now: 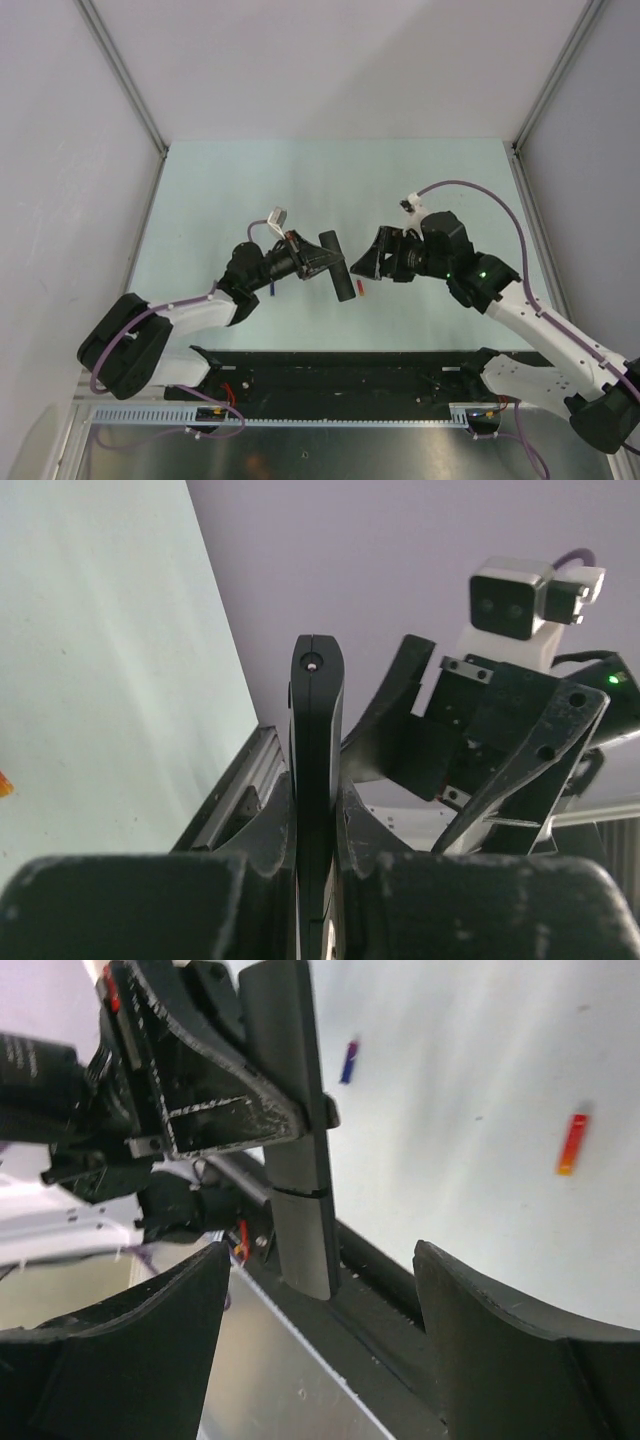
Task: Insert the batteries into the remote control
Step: Load the battery cover into the remote control.
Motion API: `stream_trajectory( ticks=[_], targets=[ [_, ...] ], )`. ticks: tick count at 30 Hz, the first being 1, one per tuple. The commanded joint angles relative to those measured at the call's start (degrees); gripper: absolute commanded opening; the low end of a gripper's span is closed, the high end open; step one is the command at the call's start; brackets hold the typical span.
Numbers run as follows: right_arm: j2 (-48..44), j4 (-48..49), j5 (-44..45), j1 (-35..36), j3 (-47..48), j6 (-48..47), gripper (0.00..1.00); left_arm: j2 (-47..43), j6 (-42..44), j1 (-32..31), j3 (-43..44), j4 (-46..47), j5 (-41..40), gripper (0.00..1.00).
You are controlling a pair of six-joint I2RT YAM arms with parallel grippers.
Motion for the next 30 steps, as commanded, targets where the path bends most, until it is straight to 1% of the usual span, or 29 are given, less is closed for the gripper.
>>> stream_trajectory(
  ticks=[1,2,7,13,20,24,25,30],
  targets=[
    [0.06,12.27,-12.67,-0.24,-3.24,3.23,0.79,-3.04,-2.02,0.44,-0.48,3.35,3.12,0.00],
    [0.24,14.02,-14.07,-0.24,-3.85,3.67,0.79,-3.22,-2.20,0.52,-0.39,3.35,3.12,0.00],
    [1.38,16.76,-16.28,-0.07,-6.31,4.11,0.79,-3.83,-3.08,0.52,0.49,3.35,3.12,0.00],
    [2.78,19.57,-18.48,0.28,-8.07,4.11,0.74,-4.18,-4.13,0.61,0.84,3.35,3.20,0.00],
    [4.81,25.90,-21.73,0.73,-10.71,6.31,0.62,-5.59,-4.57,0.61,0.23,3.35,3.03,0.00],
    [5.78,26.52,-22.70,0.81,-11.24,6.75,0.57,-6.12,-4.84,0.70,0.22,3.35,3.20,0.00],
    [5.87,28.61,-22.79,0.90,-11.41,6.92,0.56,-6.12,-4.92,0.61,0.22,3.35,3.20,0.00],
    [6.74,30.56,-23.49,0.81,-12.03,8.15,0.47,-6.38,-5.10,0.61,0.40,3.35,3.56,0.00]
  ],
)
